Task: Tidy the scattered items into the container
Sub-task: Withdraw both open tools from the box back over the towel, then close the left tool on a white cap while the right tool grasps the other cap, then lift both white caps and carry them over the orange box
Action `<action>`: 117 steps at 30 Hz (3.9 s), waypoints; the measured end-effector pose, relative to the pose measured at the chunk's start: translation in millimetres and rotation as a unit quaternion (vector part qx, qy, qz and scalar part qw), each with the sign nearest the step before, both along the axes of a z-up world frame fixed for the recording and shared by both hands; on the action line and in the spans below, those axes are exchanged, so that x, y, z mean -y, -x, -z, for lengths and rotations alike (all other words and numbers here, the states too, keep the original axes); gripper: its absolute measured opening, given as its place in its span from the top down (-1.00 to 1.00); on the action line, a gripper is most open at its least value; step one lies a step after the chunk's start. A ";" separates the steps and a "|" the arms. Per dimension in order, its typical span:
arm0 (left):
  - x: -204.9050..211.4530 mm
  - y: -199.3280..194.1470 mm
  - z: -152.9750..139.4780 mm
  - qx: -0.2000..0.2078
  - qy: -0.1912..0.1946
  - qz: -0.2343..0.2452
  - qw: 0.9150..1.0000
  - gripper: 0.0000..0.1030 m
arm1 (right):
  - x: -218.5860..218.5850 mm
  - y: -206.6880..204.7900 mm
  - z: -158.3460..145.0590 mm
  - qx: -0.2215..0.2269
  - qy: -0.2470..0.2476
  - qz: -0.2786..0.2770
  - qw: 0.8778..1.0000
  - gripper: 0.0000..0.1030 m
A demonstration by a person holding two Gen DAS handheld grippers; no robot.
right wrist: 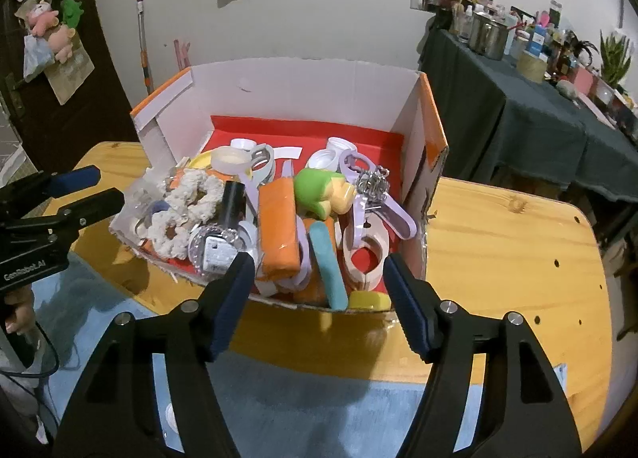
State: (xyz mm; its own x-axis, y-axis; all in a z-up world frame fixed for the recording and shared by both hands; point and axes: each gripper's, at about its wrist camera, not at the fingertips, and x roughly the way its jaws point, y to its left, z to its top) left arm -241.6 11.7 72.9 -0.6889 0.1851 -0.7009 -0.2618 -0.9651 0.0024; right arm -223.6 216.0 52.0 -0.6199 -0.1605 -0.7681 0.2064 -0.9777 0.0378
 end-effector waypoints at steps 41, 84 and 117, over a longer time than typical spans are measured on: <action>-36.6 -105.8 34.0 -0.023 0.002 0.323 0.946 -0.24 | 55.4 -193.5 36.6 0.048 -0.004 -0.136 0.990 -0.30; -81.4 -98.9 93.0 0.044 0.034 0.442 0.896 0.03 | 57.1 -183.5 67.3 0.067 0.017 -0.123 0.990 0.08; -79.0 -97.4 66.4 0.020 0.039 0.378 0.925 0.35 | 45.7 -186.6 35.0 0.018 0.015 -0.120 0.993 0.39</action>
State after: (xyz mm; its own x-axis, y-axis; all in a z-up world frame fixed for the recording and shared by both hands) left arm -144.2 90.6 6.5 -0.3566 0.5514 -0.7542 -0.8629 -0.5038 0.0397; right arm -37.0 170.3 17.1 -0.5340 -0.3231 -0.7813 0.4309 -0.8991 0.0773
